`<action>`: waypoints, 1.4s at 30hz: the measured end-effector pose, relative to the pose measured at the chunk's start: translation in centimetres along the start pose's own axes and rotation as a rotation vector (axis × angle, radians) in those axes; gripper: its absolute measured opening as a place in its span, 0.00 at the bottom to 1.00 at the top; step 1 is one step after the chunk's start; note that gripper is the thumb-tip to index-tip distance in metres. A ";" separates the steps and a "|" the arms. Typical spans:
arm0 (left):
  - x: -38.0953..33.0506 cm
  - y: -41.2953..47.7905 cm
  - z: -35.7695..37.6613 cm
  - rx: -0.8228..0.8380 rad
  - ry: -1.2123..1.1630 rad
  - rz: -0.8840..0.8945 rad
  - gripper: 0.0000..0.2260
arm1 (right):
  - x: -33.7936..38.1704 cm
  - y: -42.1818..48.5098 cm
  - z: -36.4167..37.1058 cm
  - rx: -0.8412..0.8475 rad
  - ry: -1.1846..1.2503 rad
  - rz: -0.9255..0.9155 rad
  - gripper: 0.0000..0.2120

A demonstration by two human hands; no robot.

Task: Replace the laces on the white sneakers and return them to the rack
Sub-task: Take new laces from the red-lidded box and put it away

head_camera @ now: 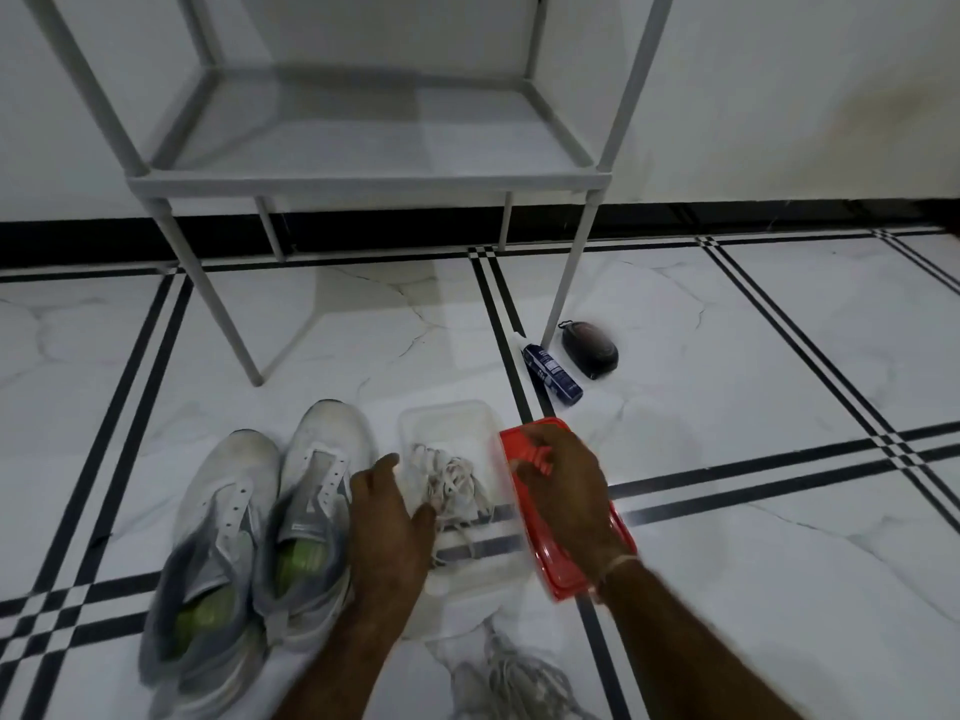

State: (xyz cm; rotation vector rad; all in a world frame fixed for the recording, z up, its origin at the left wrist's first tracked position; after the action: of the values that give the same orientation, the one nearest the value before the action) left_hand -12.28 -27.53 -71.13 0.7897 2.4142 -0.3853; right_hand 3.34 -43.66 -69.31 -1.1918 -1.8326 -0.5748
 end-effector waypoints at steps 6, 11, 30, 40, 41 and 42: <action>2.6 -0.5 1.4 0.147 -0.488 -0.274 0.10 | -8.4 -1.0 -2.6 -0.044 -0.399 0.560 0.42; 2.4 -0.6 0.9 0.180 -0.559 -0.241 0.10 | -8.9 -0.5 -2.3 0.010 -0.066 0.498 0.25; 2.3 -1.0 0.6 0.183 -0.658 -0.205 0.14 | 5.2 -1.8 -6.8 -0.056 0.013 -0.057 0.19; 0.7 -2.5 -0.6 0.135 -0.959 -0.239 0.12 | 5.6 -5.2 5.4 0.349 -0.272 -0.152 0.35; 1.1 -2.4 -0.3 0.136 -0.964 -0.271 0.13 | 4.9 -5.0 5.3 0.347 -0.239 -0.177 0.33; 1.2 -2.4 -0.3 0.142 -0.967 -0.308 0.14 | 4.3 -4.8 5.1 0.340 -0.221 -0.194 0.32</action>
State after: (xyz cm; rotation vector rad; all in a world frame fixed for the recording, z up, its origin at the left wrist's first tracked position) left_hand -14.69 -28.73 -71.38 0.1762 1.5825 -0.8379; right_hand -3.82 -39.79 -68.07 -0.8816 -2.1468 -0.2268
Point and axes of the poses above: each hand's wrist, its own y-axis towards the middle knuckle, its own z-axis out of the palm, x = y × z, the point moved 5 cm from there along y, towards the middle knuckle, and after that the axes turned 12 degrees about y, right-handed, at the moved point
